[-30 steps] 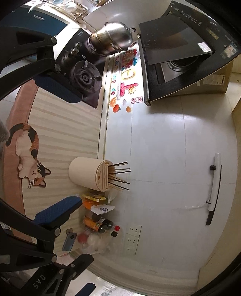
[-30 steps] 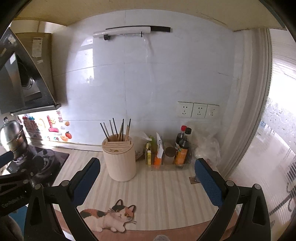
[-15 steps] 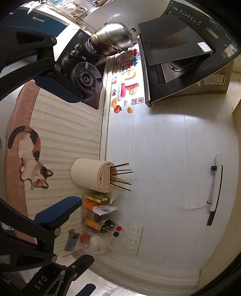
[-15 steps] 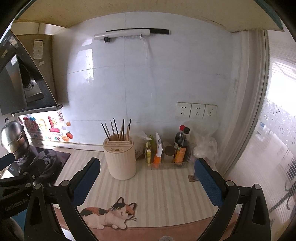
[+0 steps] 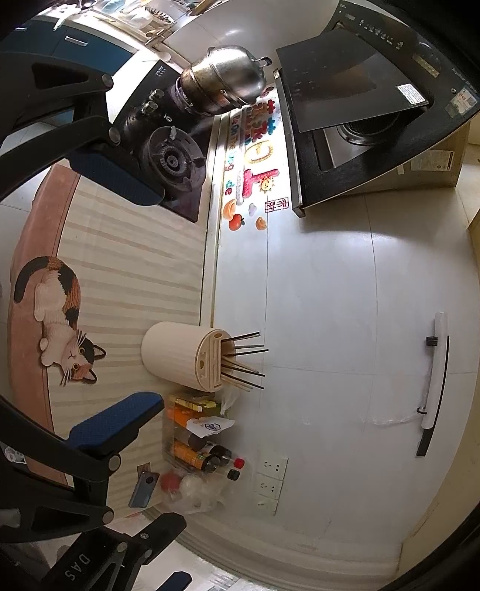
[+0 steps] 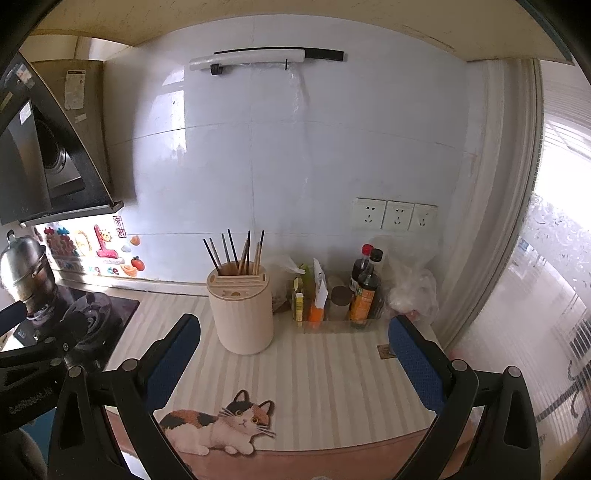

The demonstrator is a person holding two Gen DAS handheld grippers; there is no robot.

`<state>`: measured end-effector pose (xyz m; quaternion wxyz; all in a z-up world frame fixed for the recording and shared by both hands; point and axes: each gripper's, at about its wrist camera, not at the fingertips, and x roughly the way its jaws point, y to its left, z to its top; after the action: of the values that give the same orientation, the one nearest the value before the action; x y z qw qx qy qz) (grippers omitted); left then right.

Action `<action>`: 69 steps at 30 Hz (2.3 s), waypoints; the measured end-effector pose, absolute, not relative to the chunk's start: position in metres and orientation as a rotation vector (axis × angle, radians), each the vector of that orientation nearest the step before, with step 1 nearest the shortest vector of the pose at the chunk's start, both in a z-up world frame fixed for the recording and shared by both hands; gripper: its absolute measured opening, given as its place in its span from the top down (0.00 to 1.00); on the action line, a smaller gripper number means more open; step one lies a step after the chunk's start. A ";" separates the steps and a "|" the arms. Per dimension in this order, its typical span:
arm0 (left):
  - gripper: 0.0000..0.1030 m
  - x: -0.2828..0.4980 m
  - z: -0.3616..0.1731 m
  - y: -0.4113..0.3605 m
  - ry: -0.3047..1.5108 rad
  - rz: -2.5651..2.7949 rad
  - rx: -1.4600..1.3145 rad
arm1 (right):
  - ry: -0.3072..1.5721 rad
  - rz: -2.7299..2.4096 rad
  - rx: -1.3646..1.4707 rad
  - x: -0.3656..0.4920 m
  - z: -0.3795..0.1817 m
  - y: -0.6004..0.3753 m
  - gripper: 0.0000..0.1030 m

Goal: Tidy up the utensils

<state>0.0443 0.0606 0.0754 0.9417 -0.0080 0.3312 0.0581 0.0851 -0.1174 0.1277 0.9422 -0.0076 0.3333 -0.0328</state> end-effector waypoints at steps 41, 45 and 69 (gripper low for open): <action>0.00 0.033 0.082 0.062 0.662 0.110 -0.008 | 0.689 -0.065 -0.025 0.073 0.133 -0.114 0.00; 0.00 0.031 0.082 0.063 0.662 0.110 -0.009 | 0.688 -0.065 -0.026 0.073 0.133 -0.113 0.00; 0.00 0.027 0.085 0.064 0.659 0.115 -0.014 | 0.680 -0.066 -0.027 0.068 0.139 -0.114 0.00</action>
<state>0.0267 0.0642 0.0850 0.9446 -0.0066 0.3234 0.0564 0.0678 -0.1140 0.1389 0.9421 -0.0133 0.3334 -0.0321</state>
